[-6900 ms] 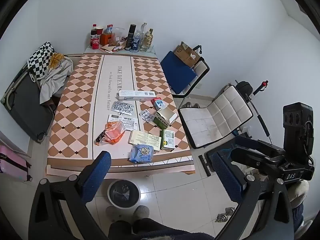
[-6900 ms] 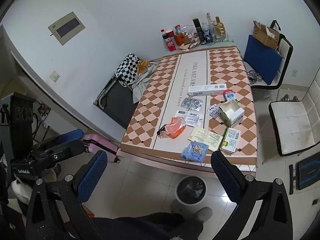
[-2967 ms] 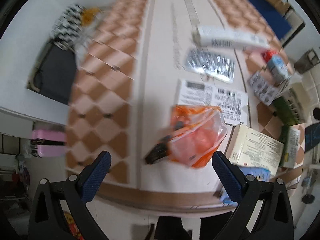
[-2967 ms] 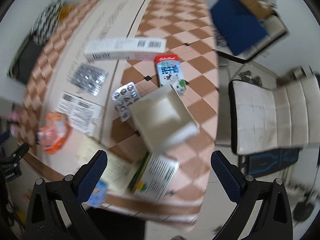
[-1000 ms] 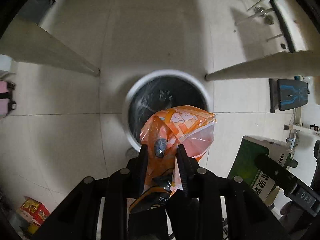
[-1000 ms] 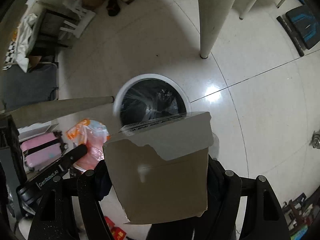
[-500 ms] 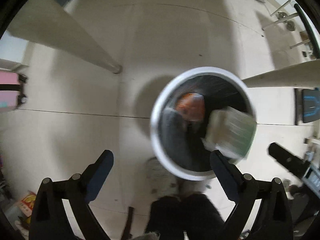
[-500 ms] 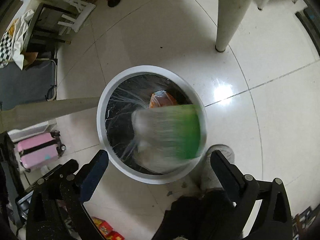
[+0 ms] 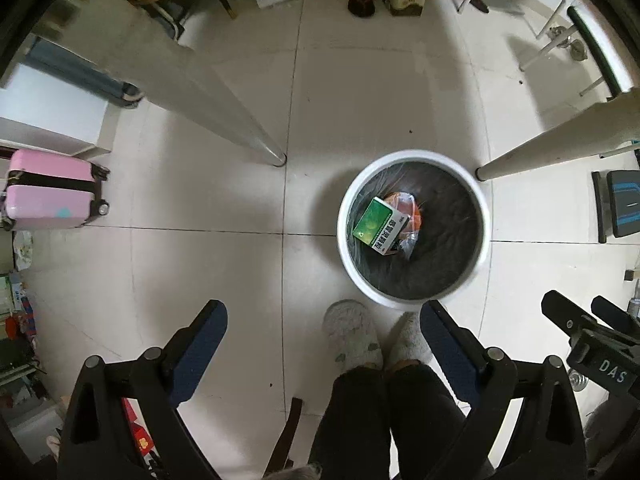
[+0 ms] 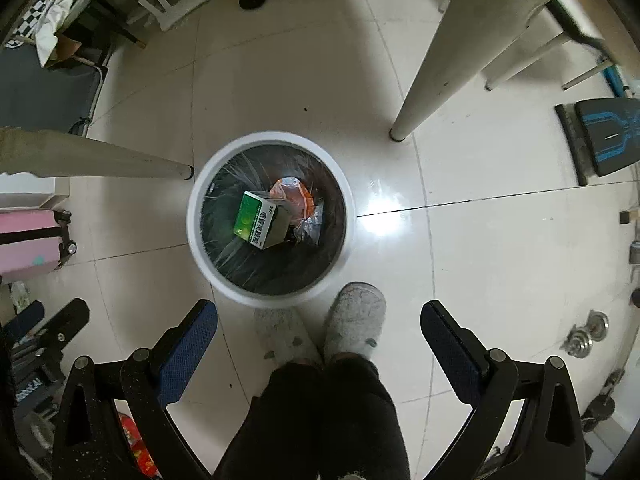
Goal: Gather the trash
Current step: 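Carry both items over the trash bin and release them inside, then move both tools back to the table toward the remaining items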
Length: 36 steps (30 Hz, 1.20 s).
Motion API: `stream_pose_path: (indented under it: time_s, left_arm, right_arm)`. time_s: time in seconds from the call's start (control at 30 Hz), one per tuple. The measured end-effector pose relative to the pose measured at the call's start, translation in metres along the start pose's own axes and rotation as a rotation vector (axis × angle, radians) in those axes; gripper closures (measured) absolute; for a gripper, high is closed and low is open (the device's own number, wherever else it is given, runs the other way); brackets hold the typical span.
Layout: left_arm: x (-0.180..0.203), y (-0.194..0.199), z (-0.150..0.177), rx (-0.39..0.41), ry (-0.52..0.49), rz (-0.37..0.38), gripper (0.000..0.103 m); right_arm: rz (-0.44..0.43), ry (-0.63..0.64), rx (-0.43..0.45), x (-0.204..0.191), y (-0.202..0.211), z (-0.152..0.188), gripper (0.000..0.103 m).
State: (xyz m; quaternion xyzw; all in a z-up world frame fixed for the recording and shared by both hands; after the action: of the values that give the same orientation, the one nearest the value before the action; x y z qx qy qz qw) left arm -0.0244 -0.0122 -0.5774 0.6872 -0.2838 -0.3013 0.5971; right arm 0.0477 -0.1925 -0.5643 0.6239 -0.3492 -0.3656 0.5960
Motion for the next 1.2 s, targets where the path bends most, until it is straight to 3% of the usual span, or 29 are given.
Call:
stream_pose_path:
  time_s: [0.5, 0.67, 0.77, 0.9, 1.07, 1.2]
  left_arm:
    - [-0.029, 0.161, -0.001, 0.075, 0.027, 0.048, 0.004]
    - [-0.033, 0.202, -0.02, 0.122, 0.04, 0.022, 0.004]
    - [-0.03, 0.214, -0.041, 0.146, 0.058, 0.001, 0.004]
    - [-0.019, 0.222, -0.074, 0.19, 0.065, -0.029, 0.004]
    - [-0.006, 0.214, -0.12, 0.168, 0.106, -0.052, 0.004]
    - [-0.005, 0.207, -0.152, 0.128, 0.163, -0.075, 0.004]
  right_arm:
    - [-0.066, 0.008, 0.095, -0.025, 0.223, 0.005, 0.001]
    - [-0.101, -0.007, 0.133, -0.023, 0.284, -0.016, 0.0]
    - [-0.101, -0.031, 0.165, -0.012, 0.315, -0.049, 0.0]
    - [-0.062, -0.067, 0.218, 0.017, 0.342, -0.119, 0.0]
    - [-0.039, -0.139, 0.218, 0.063, 0.331, -0.21, 0.001]
    - [-0.052, -0.161, 0.174, 0.083, 0.299, -0.269, 0.016]
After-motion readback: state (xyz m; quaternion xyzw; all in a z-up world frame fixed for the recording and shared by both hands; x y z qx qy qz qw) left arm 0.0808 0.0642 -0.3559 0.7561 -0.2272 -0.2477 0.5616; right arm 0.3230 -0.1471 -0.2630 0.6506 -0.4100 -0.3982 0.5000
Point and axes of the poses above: each gripper's, at about its wrist camera, not at the fingertips, and y roughly against the way its jaws point, x to its right, z to its underside, the point moved 3 cm from there along -y, roughly the way its jaws point, and after that the axes turned 7 degrees about x, right-handed, at the moved point
